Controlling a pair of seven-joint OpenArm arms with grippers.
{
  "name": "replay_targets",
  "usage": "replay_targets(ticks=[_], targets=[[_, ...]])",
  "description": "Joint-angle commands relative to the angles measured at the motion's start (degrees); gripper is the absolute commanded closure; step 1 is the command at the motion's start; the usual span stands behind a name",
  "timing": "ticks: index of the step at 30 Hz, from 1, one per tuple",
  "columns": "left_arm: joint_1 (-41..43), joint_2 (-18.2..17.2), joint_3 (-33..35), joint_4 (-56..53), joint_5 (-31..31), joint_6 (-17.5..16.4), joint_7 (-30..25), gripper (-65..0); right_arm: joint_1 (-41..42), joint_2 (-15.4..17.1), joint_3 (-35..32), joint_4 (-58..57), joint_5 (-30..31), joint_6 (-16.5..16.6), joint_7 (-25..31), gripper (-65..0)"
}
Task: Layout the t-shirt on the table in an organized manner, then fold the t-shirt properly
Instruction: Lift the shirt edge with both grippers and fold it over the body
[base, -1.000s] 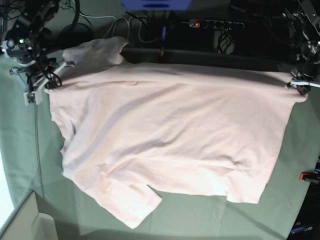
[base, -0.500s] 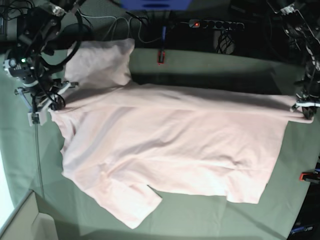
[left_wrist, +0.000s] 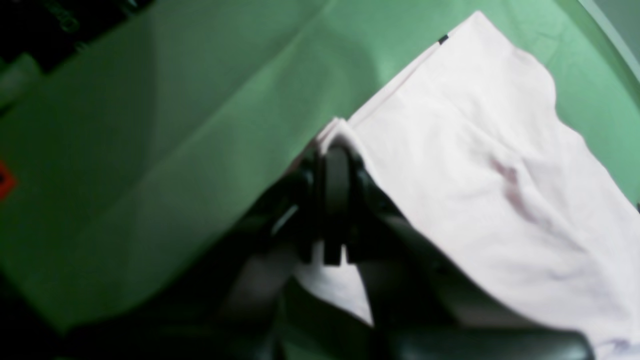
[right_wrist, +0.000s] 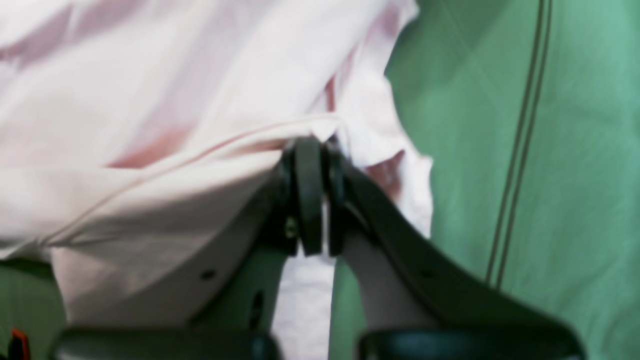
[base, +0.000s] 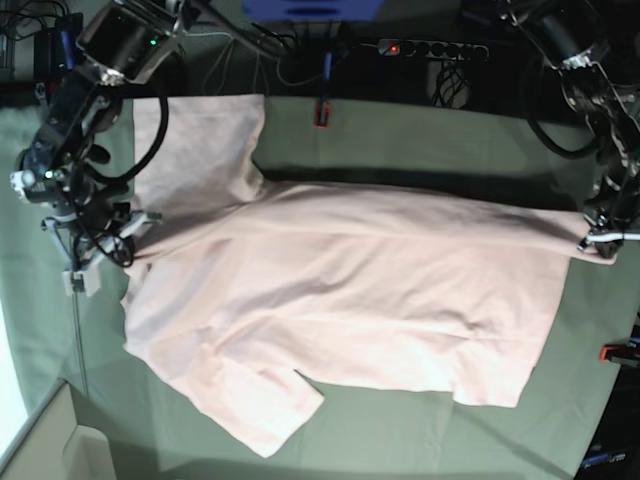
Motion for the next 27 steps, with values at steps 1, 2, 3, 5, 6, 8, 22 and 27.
replay_targets(ticks=[1, 2, 3, 5, 6, 8, 22, 27], targets=[[-1.3, -1.32, -0.09, 0.47, -0.6, -0.31, -1.58, 0.0, 1.15, 0.54, 0.05, 0.59, 0.8, 0.36, 1.24, 0.0], [-1.92, -1.76, -0.09, -0.14, -0.6, -0.31, -1.58, 0.0, 1.33, 0.71, 0.05, 0.41, 0.71, 0.36, 1.24, 0.0], [-2.53, -1.94, -0.09, -0.84, -0.6, -0.31, -1.58, 0.0, 1.33, 1.24, 0.05, 0.32, 0.71, 0.36, 1.24, 0.0], [-3.94, -2.02, -0.09, -1.72, -0.6, -0.31, -1.58, 0.0, 2.47, 1.59, 0.05, 0.15, 0.71, 0.36, 1.24, 0.0], [-4.29, -2.46, -0.09, -2.16, -0.6, -0.31, -1.58, 0.0, 2.64, 1.59, 0.05, 0.15, 0.71, 0.36, 1.24, 0.0], [-4.47, -3.17, -0.09, -3.31, -0.6, -0.31, -1.58, 0.0, 2.91, 1.59, 0.05, 0.15, 0.71, 0.36, 1.24, 0.0], [-9.65, -4.22, 0.44, -12.89, -0.42, -0.22, -1.05, -6.9, 3.7, 1.77, -1.35, 0.06, 0.71, 0.36, 1.07, 0.0], [-10.53, -5.1, 0.44, -15.35, -0.51, -0.22, -1.49, -26.4, 3.26, 3.17, -4.34, 0.06, 0.71, 0.36, 0.8, -15.7]])
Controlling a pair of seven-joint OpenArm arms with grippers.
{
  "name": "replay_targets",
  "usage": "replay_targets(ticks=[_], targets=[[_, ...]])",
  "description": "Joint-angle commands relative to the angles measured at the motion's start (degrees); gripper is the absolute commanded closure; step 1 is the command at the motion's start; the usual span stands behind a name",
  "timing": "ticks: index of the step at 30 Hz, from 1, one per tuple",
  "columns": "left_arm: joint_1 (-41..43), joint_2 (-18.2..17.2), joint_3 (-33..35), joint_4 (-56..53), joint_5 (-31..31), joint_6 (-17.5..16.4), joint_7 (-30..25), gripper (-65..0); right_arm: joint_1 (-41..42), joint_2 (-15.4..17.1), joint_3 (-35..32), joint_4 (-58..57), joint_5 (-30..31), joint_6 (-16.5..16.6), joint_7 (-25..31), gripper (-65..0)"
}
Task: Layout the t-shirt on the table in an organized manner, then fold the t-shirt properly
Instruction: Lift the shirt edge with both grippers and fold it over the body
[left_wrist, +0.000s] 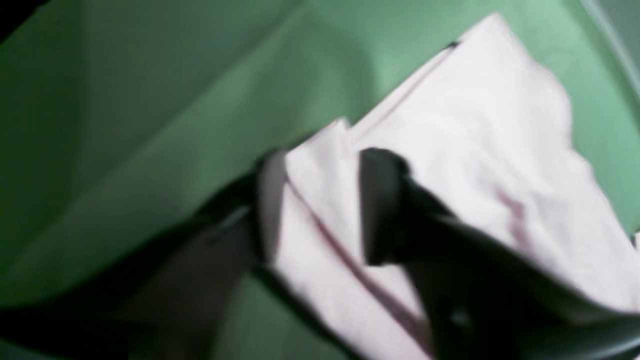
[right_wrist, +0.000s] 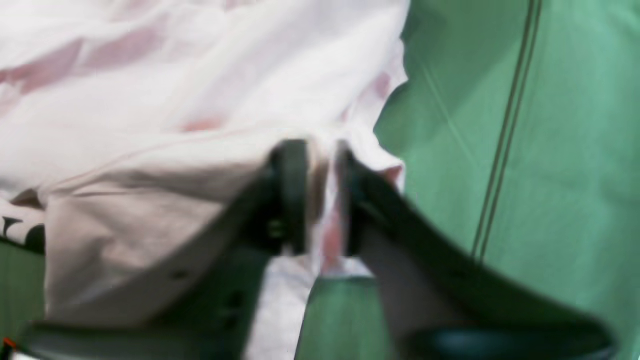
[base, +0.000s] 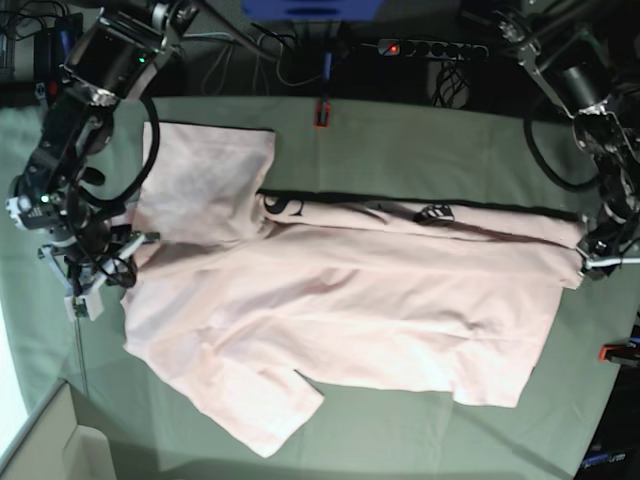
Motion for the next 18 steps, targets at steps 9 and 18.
replay_targets(ticks=[9, 18], targets=[[1.09, -0.79, -0.22, 1.11, -1.03, -0.83, -0.77, -33.1, -0.57, 0.31, 0.27, 1.5, 1.08, 0.36, 0.91, -34.3], [3.99, -0.79, -0.05, -0.56, -0.68, -0.83, -1.29, -29.3, -2.68, 0.13, 0.36, 1.5, 1.26, 0.36, 1.0, -34.3]])
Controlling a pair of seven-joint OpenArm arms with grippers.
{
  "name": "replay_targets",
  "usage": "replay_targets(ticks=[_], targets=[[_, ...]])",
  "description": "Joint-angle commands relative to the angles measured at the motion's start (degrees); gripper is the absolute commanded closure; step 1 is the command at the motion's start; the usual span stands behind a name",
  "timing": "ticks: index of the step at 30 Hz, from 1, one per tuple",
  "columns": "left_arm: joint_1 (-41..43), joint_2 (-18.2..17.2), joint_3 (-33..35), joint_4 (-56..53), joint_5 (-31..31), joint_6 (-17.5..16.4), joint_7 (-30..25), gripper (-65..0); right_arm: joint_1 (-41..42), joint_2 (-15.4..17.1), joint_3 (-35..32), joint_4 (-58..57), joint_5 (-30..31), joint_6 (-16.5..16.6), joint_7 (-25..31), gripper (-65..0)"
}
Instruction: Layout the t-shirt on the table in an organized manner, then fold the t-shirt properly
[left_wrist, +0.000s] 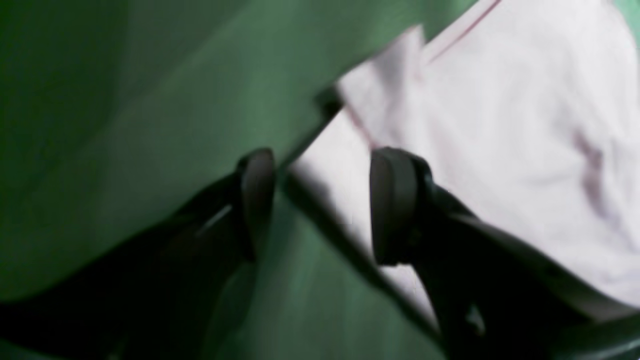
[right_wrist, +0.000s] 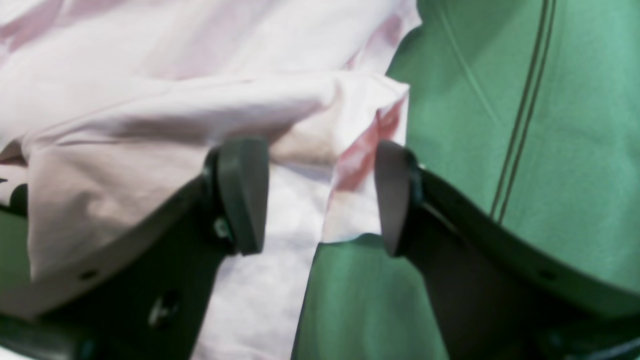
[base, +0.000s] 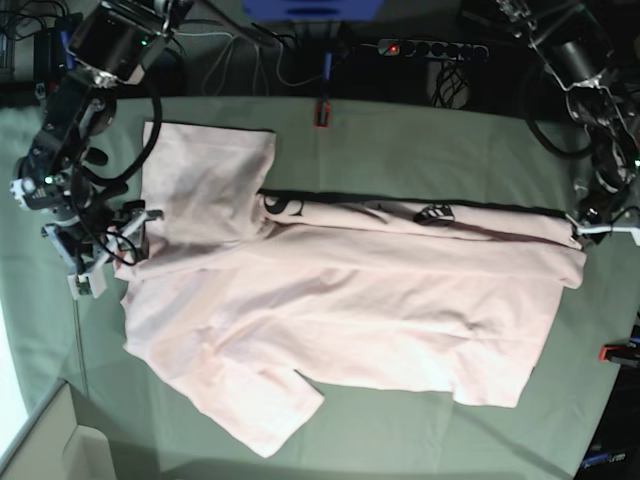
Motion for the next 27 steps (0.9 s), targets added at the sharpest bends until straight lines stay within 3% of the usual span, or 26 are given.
replay_targets(ticks=[1, 15, 22, 27], targets=[[-0.89, -1.01, 0.13, -0.57, -0.53, -0.24, -0.92, -29.3, 0.51, 0.31, -0.03, 1.22, 1.04, 0.36, 1.09, -34.3], [-4.4, -2.16, 0.22, -7.07, -0.18, -0.07, -0.92, -28.9, -0.99, 0.48, -0.03, 1.22, 1.13, 0.36, 1.35, -34.3], [-5.11, -2.07, 0.13, -11.38, 4.66, -0.24, -3.12, -28.3, -0.55, 0.48, 3.75, 1.22, 1.13, 0.36, 1.09, -34.5], [-5.2, -2.07, 0.22, -14.98, 4.75, -0.24, -8.22, -13.1, -0.46, 0.92, 7.26, 1.22, 1.13, 0.36, 1.44, -34.8]])
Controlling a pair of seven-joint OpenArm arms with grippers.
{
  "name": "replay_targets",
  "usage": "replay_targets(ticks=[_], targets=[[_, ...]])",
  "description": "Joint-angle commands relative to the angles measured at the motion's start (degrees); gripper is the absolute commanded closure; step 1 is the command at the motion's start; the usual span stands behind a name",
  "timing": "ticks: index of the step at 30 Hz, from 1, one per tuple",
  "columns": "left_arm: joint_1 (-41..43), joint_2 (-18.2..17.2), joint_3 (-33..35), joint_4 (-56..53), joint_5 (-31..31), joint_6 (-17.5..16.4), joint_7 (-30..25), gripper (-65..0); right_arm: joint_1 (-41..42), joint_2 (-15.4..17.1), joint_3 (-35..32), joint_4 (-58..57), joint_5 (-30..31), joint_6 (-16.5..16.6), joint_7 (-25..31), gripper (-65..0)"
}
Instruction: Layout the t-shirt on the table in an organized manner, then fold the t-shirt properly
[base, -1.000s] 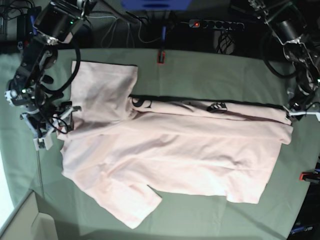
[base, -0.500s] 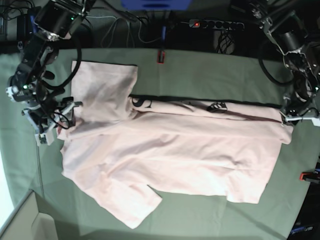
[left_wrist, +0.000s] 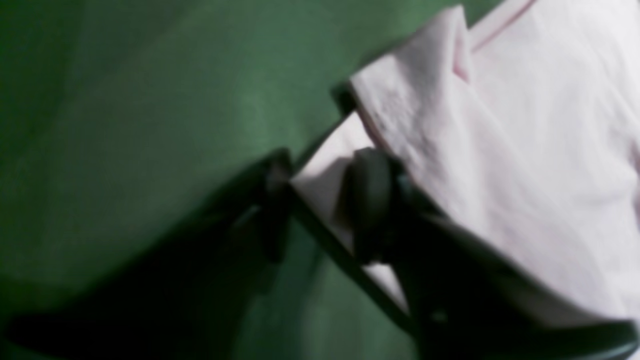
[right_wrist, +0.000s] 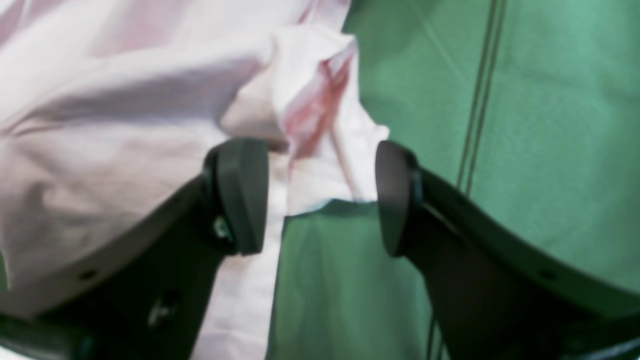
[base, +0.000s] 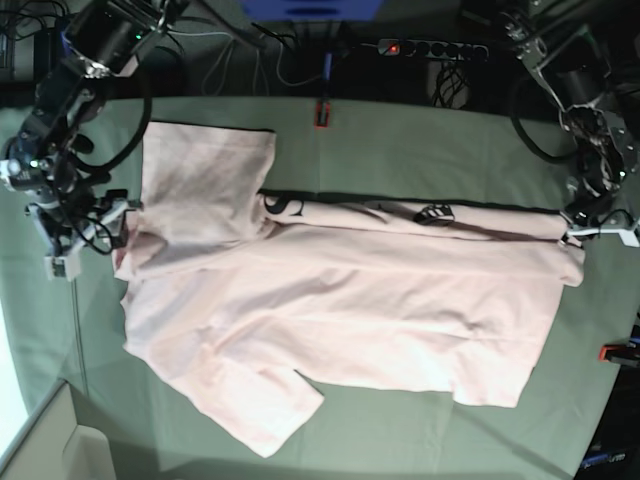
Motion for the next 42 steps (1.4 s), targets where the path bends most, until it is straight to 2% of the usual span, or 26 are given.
replay_targets(ticks=[1, 3, 7, 15, 17, 28, 29, 31, 34, 36, 42], targets=[[-0.54, -0.67, 0.0, -0.19, 0.33, 0.02, 1.01, -8.5, 0.66, 1.34, 0.53, 1.16, 0.43, 0.34, 0.98, -34.8], [-0.63, -0.67, 0.18, -0.19, 0.33, 0.02, 1.18, -0.1, 0.57, 1.69, 0.8, 0.89, 0.43, 0.34, 0.98, -34.8], [-0.54, -0.76, 2.81, -0.01, 0.15, 0.2, 0.83, -0.2, 0.57, 3.01, 0.71, -1.22, 0.43, 0.34, 1.07, -34.8], [-0.54, -0.76, 2.9, -0.01, 0.24, 0.28, 0.83, -0.1, 3.91, 4.68, 0.53, -9.48, 0.43, 0.34, 1.16, -34.8], [-0.54, -0.76, 2.9, -0.01, 0.24, 0.28, 0.83, -0.1, 5.05, 5.56, 0.53, -11.86, 0.43, 0.34, 2.21, -34.8], [-0.45, -1.81, 2.9, -0.01, 0.24, 0.28, 0.74, -0.1, 6.02, 5.91, 0.53, -20.21, 0.16, 0.34, 10.12, -34.0], [-0.45, -1.81, 2.9, -0.01, 0.24, 0.37, 0.74, -0.1, 6.02, 5.91, 0.53, -20.38, 0.16, 0.34, 10.48, -33.1], [-0.45, -1.9, 2.9, -0.01, 0.24, 0.37, 0.74, -0.1, 5.84, 5.91, 0.53, -20.47, 0.16, 0.34, 10.92, -27.3], [-0.45, -1.9, 2.9, -0.01, 0.24, 0.37, 0.74, -0.1, 5.75, 6.0, 0.8, -20.38, 0.16, 0.34, 10.83, -12.7], [-0.36, -1.9, 2.9, -0.01, 0.24, 0.37, 0.92, -0.1, 5.75, 6.97, 0.8, -20.3, 0.16, 0.34, 10.48, -0.6], [-0.01, -3.57, 2.9, 0.25, 0.07, 0.2, 1.27, -0.1, 4.0, 9.17, 0.88, -18.98, 0.16, 0.34, 10.3, 0.0]])
